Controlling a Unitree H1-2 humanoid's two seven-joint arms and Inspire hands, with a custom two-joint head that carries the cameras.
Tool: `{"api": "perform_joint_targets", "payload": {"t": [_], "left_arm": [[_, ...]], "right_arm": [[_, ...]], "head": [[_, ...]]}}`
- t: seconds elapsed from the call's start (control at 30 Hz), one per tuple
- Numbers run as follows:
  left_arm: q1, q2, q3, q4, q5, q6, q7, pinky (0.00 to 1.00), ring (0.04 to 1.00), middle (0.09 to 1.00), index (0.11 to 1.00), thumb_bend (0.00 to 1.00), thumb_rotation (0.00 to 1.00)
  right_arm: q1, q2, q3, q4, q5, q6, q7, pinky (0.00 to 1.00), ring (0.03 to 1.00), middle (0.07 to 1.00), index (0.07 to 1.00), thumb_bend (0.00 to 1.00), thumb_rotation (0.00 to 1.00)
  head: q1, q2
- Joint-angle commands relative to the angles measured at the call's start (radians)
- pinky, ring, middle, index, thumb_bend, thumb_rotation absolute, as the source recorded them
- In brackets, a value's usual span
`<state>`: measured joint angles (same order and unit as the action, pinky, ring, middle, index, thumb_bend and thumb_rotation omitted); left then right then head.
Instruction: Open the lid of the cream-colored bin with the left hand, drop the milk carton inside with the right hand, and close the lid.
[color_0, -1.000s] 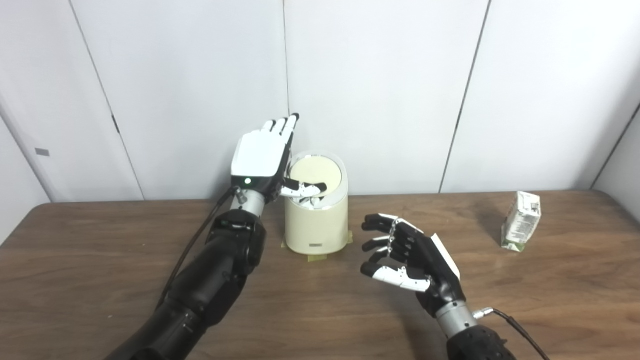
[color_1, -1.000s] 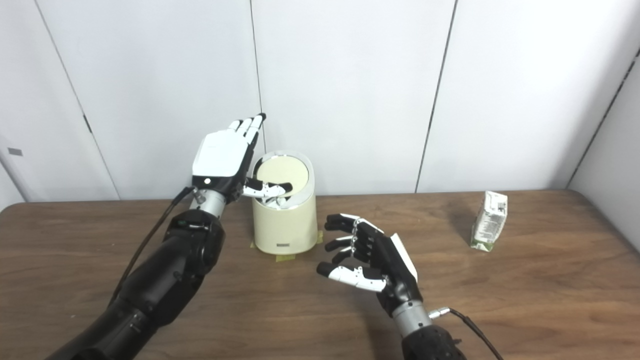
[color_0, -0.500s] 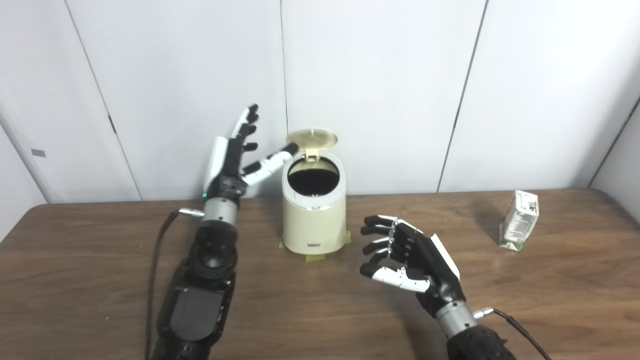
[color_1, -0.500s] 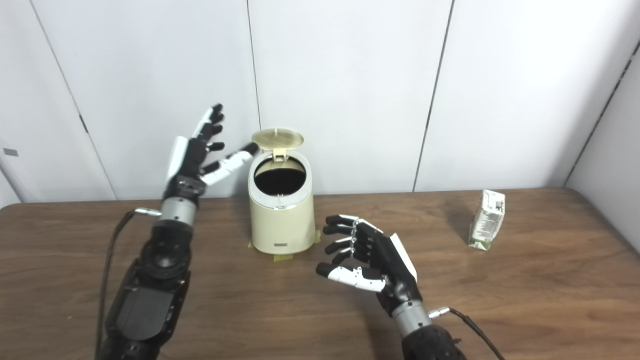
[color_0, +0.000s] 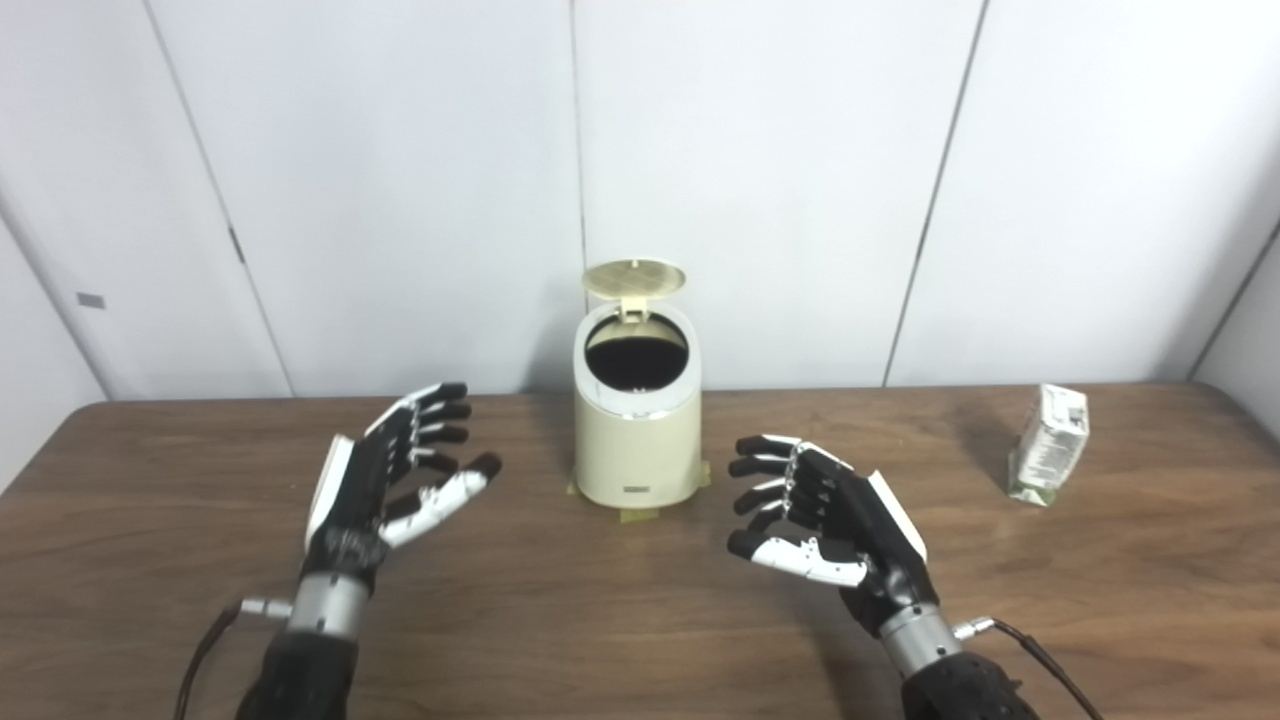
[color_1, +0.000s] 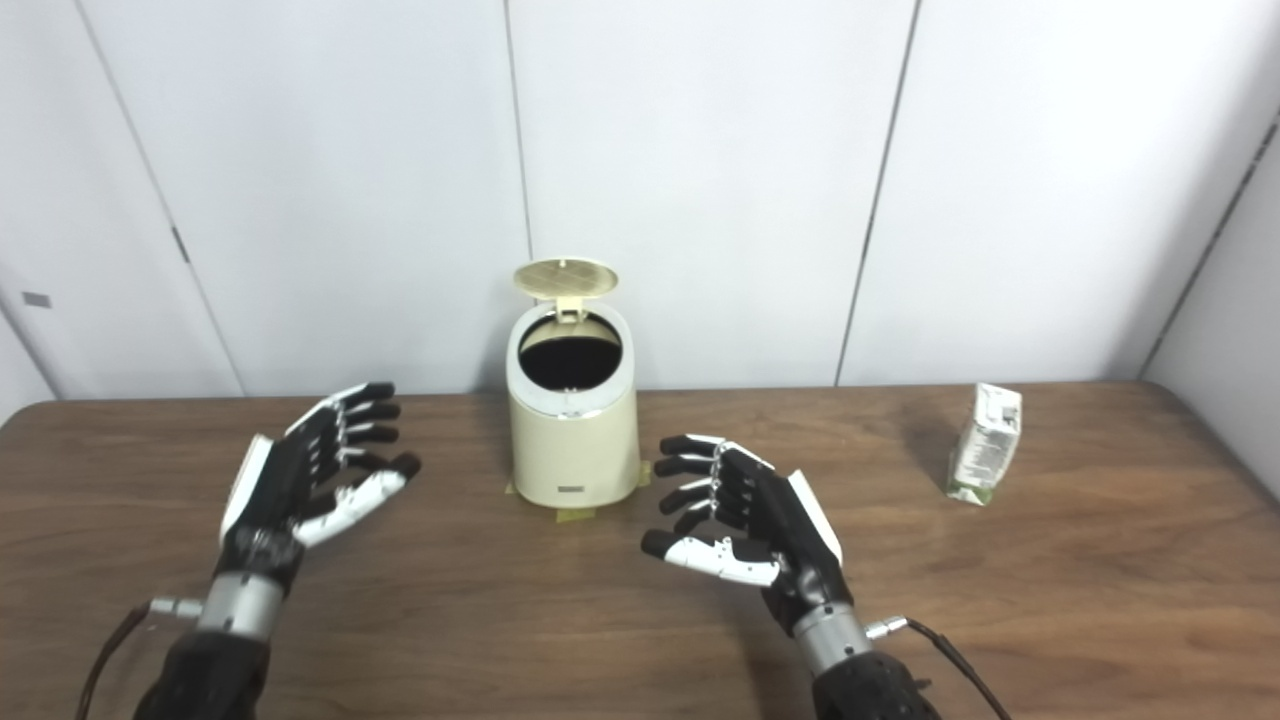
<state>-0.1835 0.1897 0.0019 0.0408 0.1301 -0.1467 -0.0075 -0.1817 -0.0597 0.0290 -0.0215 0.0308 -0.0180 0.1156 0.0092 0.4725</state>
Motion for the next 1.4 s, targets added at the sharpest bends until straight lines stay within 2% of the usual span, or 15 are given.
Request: {"api": "perform_joint_targets", "payload": {"t": [0.0, 0.1, 0.17, 0.23, 0.33, 0.4, 0.47, 0.57, 0.63, 0.77, 0.9, 0.97, 1.1, 1.27, 1.37], "left_arm": [[-0.005, 0.012, 0.007, -0.041, 0.000, -0.060, 0.004, 0.58, 0.675, 0.737, 0.781, 0.72, 0.31], [0.033, 0.008, 0.012, -0.044, -0.007, -0.088, 0.003, 0.58, 0.664, 0.730, 0.780, 0.72, 0.31], [0.046, 0.006, 0.013, -0.037, -0.010, -0.106, 0.002, 0.57, 0.656, 0.727, 0.783, 0.71, 0.31], [0.051, 0.004, 0.014, -0.030, -0.016, -0.118, 0.001, 0.57, 0.654, 0.727, 0.785, 0.71, 0.30], [0.057, 0.007, 0.019, -0.014, -0.026, -0.136, -0.002, 0.58, 0.662, 0.734, 0.793, 0.70, 0.29], [0.059, 0.012, 0.023, -0.008, -0.033, -0.138, -0.006, 0.59, 0.667, 0.737, 0.796, 0.70, 0.28], [0.060, 0.021, 0.027, 0.006, -0.047, -0.145, -0.017, 0.60, 0.679, 0.747, 0.799, 0.68, 0.26], [0.056, 0.038, 0.030, 0.034, -0.053, -0.172, -0.027, 0.60, 0.683, 0.755, 0.803, 0.65, 0.24], [0.054, 0.046, 0.033, 0.049, -0.051, -0.184, -0.030, 0.60, 0.678, 0.757, 0.810, 0.62, 0.21], [0.047, 0.053, 0.040, 0.079, -0.063, -0.205, -0.037, 0.61, 0.685, 0.761, 0.814, 0.61, 0.19], [0.042, 0.057, 0.045, 0.093, -0.073, -0.213, -0.044, 0.61, 0.699, 0.768, 0.819, 0.59, 0.16], [0.040, 0.060, 0.046, 0.098, -0.074, -0.222, -0.047, 0.61, 0.697, 0.767, 0.819, 0.58, 0.15], [0.040, 0.065, 0.047, 0.105, -0.082, -0.230, -0.054, 0.62, 0.706, 0.774, 0.825, 0.54, 0.14], [0.040, 0.067, 0.048, 0.100, -0.070, -0.220, -0.049, 0.63, 0.714, 0.779, 0.833, 0.51, 0.11], [0.039, 0.068, 0.049, 0.097, -0.063, -0.215, -0.045, 0.63, 0.709, 0.777, 0.833, 0.51, 0.10]], "right_arm": [[-0.031, 0.001, -0.019, -0.039, 0.022, -0.056, -0.010, 0.43, 0.554, 0.700, 0.753, 0.70, 0.18], [-0.032, -0.014, -0.040, -0.057, 0.017, -0.049, -0.015, 0.46, 0.576, 0.735, 0.771, 0.70, 0.12], [-0.041, -0.046, -0.053, -0.059, -0.011, -0.052, -0.014, 0.47, 0.581, 0.739, 0.762, 0.71, 0.06], [-0.050, -0.080, -0.059, -0.057, -0.037, -0.059, -0.009, 0.47, 0.588, 0.737, 0.761, 0.73, 0.06], [-0.079, -0.160, -0.060, -0.028, -0.131, -0.110, -0.020, 0.47, 0.602, 0.733, 0.762, 0.75, 0.10], [-0.097, -0.199, -0.068, -0.002, -0.170, -0.119, -0.032, 0.50, 0.626, 0.739, 0.766, 0.76, 0.11], [-0.126, -0.248, -0.087, 0.047, -0.192, -0.148, -0.044, 0.57, 0.686, 0.769, 0.799, 0.77, 0.13], [-0.162, -0.294, -0.118, 0.014, -0.230, -0.083, -0.060, 0.62, 0.740, 0.800, 0.826, 0.78, 0.14], [-0.190, -0.325, -0.143, -0.002, -0.251, -0.056, -0.076, 0.60, 0.730, 0.799, 0.821, 0.79, 0.06], [-0.243, -0.391, -0.199, 0.057, -0.222, -0.058, -0.077, 0.62, 0.731, 0.801, 0.824, 0.78, 0.02], [-0.277, -0.458, -0.228, 0.126, -0.232, -0.077, -0.089, 0.64, 0.734, 0.770, 0.803, 0.75, 0.00], [-0.286, -0.483, -0.234, 0.151, -0.238, -0.079, -0.096, 0.67, 0.747, 0.770, 0.799, 0.76, 0.02], [-0.290, -0.514, -0.240, 0.168, -0.270, -0.035, -0.114, 0.75, 0.804, 0.810, 0.841, 0.77, 0.10], [-0.313, -0.546, -0.247, 0.249, -0.228, 0.019, -0.074, 0.84, 0.873, 0.869, 0.895, 0.82, 0.22], [-0.323, -0.560, -0.250, 0.299, -0.179, 0.028, -0.039, 0.79, 0.862, 0.890, 0.906, 0.82, 0.24]], "head": [[-0.001, 0.001], [-0.013, -0.004], [-0.033, -0.012], [-0.056, -0.021], [-0.128, -0.044], [-0.166, -0.052], [-0.222, -0.069], [-0.270, -0.085], [-0.294, -0.094], [-0.339, -0.109], [-0.358, -0.114], [-0.363, -0.114], [-0.368, -0.111], [-0.372, -0.104], [-0.372, -0.102]]}}
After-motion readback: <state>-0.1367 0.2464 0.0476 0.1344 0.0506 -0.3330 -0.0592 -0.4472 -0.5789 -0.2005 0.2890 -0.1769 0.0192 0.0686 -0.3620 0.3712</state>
